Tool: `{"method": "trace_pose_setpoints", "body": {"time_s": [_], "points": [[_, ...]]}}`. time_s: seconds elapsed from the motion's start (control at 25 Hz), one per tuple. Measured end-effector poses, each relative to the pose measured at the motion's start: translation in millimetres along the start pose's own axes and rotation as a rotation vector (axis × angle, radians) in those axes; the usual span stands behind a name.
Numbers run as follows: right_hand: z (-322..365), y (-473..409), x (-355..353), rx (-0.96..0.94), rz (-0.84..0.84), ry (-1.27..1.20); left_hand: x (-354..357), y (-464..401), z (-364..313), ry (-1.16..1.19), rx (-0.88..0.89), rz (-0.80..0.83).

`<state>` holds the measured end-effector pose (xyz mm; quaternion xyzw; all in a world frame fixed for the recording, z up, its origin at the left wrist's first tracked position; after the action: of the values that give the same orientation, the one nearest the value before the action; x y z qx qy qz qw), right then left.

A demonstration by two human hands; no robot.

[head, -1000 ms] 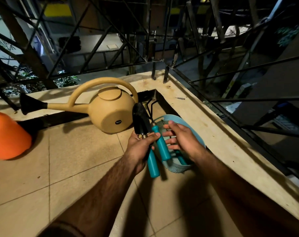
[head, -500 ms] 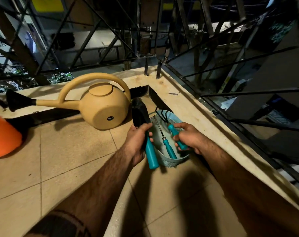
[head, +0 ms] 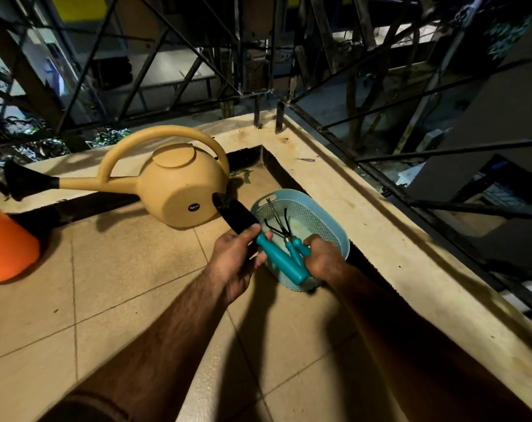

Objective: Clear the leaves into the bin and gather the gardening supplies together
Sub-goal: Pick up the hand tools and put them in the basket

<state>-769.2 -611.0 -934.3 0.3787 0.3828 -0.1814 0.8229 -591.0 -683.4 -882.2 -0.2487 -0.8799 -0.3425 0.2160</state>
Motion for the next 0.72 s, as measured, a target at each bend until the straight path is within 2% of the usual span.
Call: {"method": "trace_pose_setpoints", "body": {"time_s": [0.16, 0.2, 0.28, 0.32, 0.36, 0.44, 0.48, 0.6, 0.72], "points": [[9, 5, -1, -0.05, -0.146, 0.099, -8, -4, 3, -0.008, -0.005, 0.014], [17, 10, -8, -0.089, -0.216, 0.029, -9, -5, 3, -0.024, -0.002, 0.015], [34, 23, -27, -0.163, -0.234, -0.378, -10, -7, 2, -0.04, 0.022, 0.022], [44, 31, -34, -0.188, -0.12, -0.582, -9, -8, 1, -0.048, 0.04, 0.027], [54, 38, -39, -0.213, 0.051, -0.672, -7, -9, -1, -0.061, 0.058, 0.028], [70, 54, -42, -0.286, 0.312, -0.549, -3, -9, -3, -0.095, 0.1, 0.014], [73, 59, -43, -0.325, 0.357, -0.45, 0, -10, -3, -0.112, 0.119, 0.001], [67, 56, -51, -0.264, 0.212, -0.347, 6, -11, -2, -0.189, 0.124, 0.013], [43, 38, -62, -0.033, -0.095, -0.303, 6, -12, 1, -0.25, 0.076, 0.029]]}}
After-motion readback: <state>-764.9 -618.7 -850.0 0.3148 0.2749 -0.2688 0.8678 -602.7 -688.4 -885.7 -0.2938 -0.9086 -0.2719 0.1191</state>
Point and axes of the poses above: each hand's wrist, its own y-axis away from the middle knuckle, its own x-axis out of the palm, z = x × y, the point moved 4 cm from there along -y, towards the middle knuckle, and after that the axes turned 3 degrees about z, right-handed, at the moved point
